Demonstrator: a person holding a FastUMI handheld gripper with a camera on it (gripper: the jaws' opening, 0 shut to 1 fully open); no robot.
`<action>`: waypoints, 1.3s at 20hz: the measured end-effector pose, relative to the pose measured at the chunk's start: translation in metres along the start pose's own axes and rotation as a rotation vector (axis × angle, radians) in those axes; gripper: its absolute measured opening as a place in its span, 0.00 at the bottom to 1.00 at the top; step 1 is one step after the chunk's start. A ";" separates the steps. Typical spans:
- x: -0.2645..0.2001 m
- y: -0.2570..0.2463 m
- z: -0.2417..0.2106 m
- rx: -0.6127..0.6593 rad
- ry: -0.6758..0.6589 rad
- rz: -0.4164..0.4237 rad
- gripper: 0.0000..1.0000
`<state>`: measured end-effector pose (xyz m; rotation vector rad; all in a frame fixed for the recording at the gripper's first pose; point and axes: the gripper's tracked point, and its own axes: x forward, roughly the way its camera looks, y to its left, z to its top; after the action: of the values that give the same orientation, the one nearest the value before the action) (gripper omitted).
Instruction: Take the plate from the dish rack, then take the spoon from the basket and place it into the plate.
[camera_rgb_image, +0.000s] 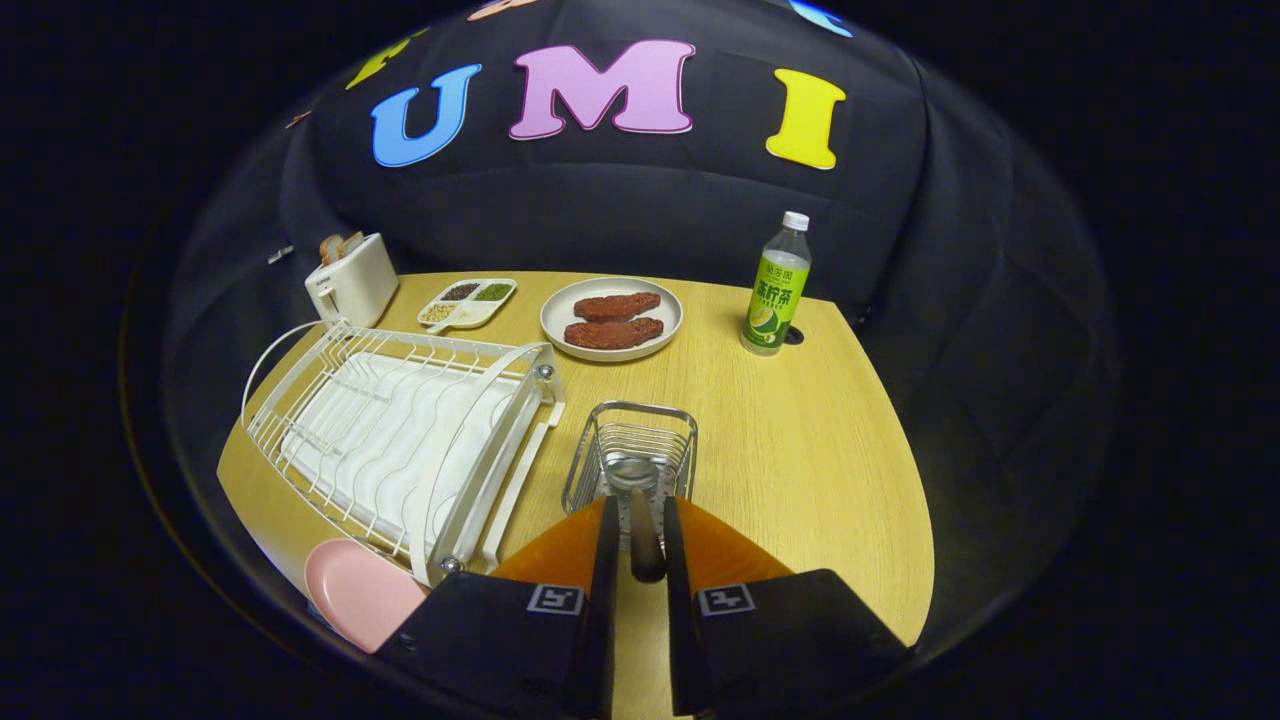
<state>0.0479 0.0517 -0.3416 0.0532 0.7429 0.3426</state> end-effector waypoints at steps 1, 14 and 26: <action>0.002 0.003 -0.001 -0.002 0.014 0.008 0.26; -0.009 0.005 0.003 -0.023 0.021 -0.011 0.11; -0.035 -0.002 0.051 -0.025 -0.056 -0.061 0.08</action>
<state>0.0584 0.0424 -0.2810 0.0170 0.6830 0.2911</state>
